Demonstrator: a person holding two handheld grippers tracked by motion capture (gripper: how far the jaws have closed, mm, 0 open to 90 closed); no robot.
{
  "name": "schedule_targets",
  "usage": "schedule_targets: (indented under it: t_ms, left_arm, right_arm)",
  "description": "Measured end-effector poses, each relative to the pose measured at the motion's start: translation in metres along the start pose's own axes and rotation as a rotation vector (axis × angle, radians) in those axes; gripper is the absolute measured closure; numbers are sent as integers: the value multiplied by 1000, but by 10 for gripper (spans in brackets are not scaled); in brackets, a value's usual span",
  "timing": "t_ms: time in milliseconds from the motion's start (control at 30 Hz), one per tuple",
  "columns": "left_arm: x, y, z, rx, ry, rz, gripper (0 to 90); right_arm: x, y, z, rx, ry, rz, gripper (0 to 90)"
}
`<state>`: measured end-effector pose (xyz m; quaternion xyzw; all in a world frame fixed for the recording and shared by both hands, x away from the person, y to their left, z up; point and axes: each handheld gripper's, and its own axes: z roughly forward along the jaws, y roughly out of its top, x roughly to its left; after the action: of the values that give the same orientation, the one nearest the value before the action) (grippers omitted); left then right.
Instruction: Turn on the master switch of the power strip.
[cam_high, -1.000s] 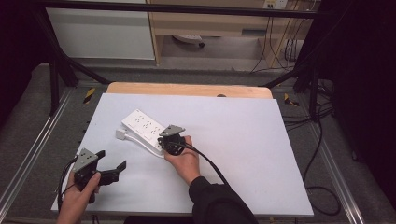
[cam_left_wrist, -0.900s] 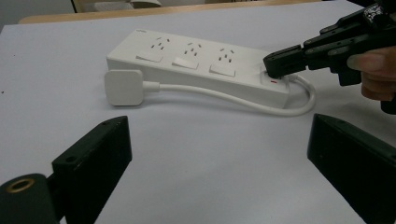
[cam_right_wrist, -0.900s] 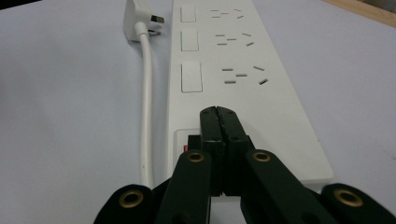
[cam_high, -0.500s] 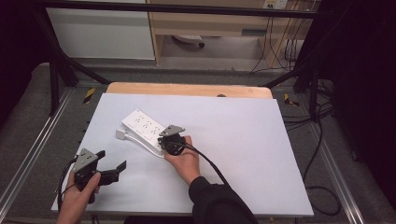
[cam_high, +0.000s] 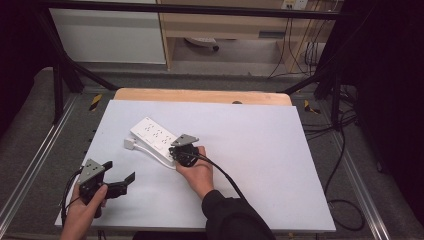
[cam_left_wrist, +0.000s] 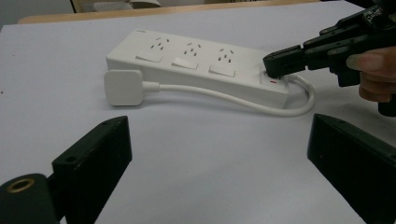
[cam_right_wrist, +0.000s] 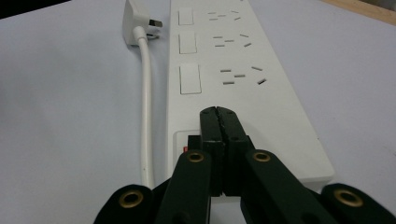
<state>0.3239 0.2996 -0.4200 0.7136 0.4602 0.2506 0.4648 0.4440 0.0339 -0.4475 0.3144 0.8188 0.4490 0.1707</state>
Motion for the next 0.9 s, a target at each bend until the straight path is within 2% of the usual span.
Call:
schedule_targets:
  t_ms: [900]
  left_arm:
    - [0,0,0,3,-1,3,65]
  right_arm:
    - [0,-1,-1,-20,-9,21,900]
